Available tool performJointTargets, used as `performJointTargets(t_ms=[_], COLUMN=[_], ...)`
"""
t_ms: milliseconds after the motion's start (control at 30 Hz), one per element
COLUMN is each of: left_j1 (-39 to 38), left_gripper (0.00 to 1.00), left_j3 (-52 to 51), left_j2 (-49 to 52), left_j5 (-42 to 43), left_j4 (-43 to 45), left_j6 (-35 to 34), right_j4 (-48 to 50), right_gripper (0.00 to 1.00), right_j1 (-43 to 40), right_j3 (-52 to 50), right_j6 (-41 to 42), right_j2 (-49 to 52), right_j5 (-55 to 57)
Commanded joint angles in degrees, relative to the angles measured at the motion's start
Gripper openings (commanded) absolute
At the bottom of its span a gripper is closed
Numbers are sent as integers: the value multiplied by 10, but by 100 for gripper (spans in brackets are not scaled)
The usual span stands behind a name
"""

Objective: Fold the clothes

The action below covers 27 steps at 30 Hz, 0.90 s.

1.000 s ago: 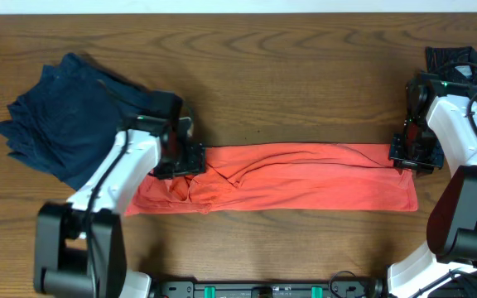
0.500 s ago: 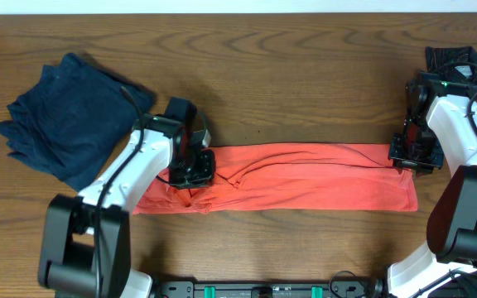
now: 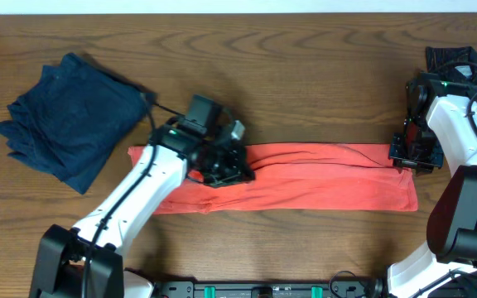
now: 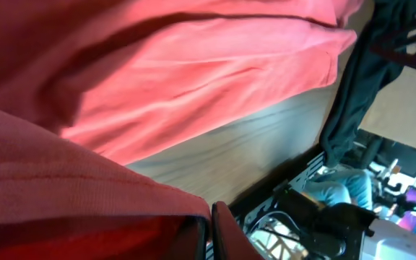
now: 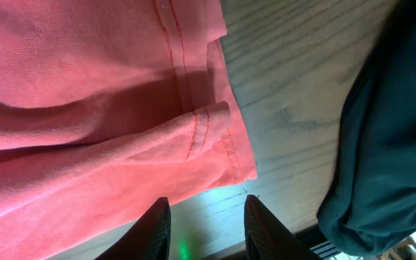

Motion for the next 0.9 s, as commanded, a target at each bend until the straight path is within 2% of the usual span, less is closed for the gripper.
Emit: performJointTargets(t_ms=[0,133,167,267,333,467,633,767,867], left_j1=[-34,-62,-66,-71,-68,-39,6,17,14], left_gripper=[7,9,14,43,46,45,46,43,36], left_j3=[10,10,10,10,10,11,9,-6,-23], left_j2=[-3,-3,-2,-2,-2,-3,-7,-2,2], left_j5=[-43,-109,-127,-198,-244,-256,-257,-277,-289], left_j4=[19,35,37,43,54,56,-39,-78,-64], left_j6=[-47,-53,-53,-52,-45,-20,-20,-63,-91], right_j4=[1,-1,-2,-3,-3,-6,-5,-3,-3], right_gripper=[32,32,32,32,32,32,32,32,32], right_j1=[-2,-2,-2,-2,-2,-2,-2,-2,-2], right_j3=[-4,-4,-4,-4,-4,-4,-4,-4,-4], right_j6=[4,4,4,4,4,4,-2,-2,-2], right_j2=[1,1,1,1,1,1,1,1,1], right_j5=[0,0,0,0,0,0,0,0,0])
